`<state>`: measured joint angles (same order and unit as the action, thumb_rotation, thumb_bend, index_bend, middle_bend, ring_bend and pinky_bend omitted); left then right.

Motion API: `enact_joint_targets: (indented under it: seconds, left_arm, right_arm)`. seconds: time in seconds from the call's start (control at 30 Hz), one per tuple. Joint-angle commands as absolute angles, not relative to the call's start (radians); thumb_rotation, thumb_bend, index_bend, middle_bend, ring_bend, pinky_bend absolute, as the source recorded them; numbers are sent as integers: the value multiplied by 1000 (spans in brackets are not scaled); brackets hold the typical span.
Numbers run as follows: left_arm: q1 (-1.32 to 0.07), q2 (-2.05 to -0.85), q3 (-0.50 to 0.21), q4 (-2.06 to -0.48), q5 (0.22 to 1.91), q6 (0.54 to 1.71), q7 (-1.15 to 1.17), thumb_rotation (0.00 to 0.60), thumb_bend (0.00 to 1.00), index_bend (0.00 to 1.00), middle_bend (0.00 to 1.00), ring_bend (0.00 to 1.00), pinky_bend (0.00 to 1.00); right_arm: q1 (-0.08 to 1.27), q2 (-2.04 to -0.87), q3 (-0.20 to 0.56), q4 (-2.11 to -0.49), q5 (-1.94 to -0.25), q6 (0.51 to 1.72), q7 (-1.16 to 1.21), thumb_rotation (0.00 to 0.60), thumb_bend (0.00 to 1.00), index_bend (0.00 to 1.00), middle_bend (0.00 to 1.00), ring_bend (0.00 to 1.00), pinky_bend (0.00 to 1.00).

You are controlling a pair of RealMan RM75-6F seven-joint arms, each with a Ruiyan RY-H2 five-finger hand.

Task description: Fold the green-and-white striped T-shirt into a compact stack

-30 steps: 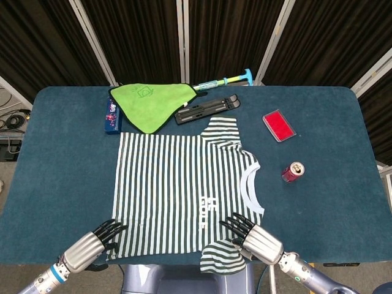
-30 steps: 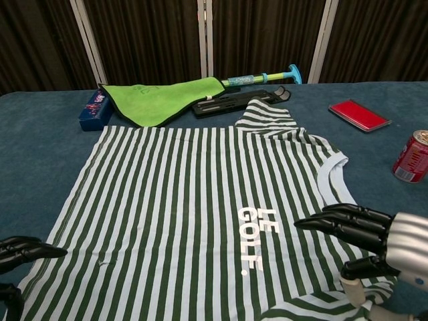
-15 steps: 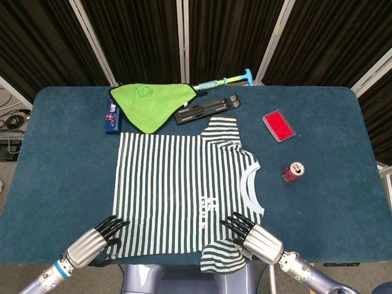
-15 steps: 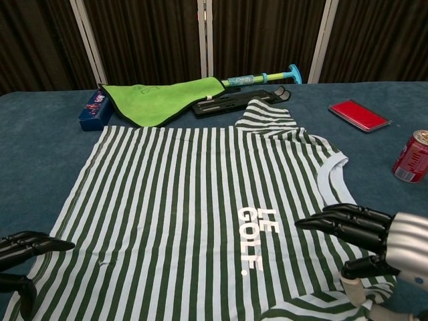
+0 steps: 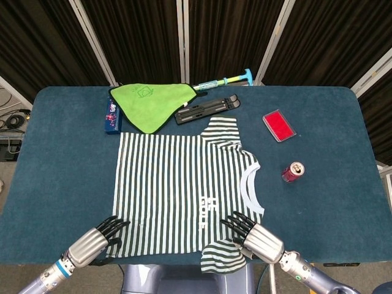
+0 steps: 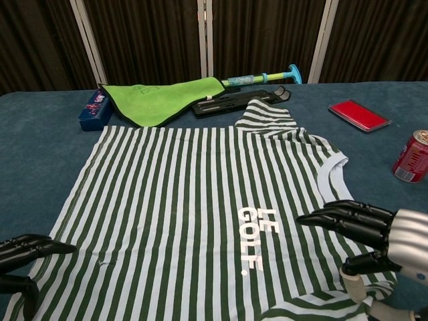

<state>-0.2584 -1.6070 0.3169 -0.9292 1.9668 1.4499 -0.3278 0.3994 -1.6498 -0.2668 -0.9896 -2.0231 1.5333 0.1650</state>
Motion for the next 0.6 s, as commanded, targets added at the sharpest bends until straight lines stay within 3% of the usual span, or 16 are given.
enact_joint_targets:
  seconds: [0.03, 0.3, 0.6]
  left_arm:
    - [-261, -1607, 317, -931, 1963, 1450, -330, 600, 295, 451, 0, 0, 0]
    - [-261, -1610, 320, -929, 1947, 1442, -339, 600, 296, 451, 0, 0, 0]
    - [-266, -1613, 329, -930, 1942, 1431, -339, 600, 369, 451, 0, 0, 0]
  right_arm:
    - [400, -1650, -267, -990, -2022, 1533, 165, 600, 442, 721, 0, 0, 0]
    - [400, -1646, -265, -995, -2024, 1540, 163, 600, 442, 721, 0, 0, 0]
    - [401, -1645, -265, -997, -2023, 1541, 164, 600, 442, 721, 0, 0, 0]
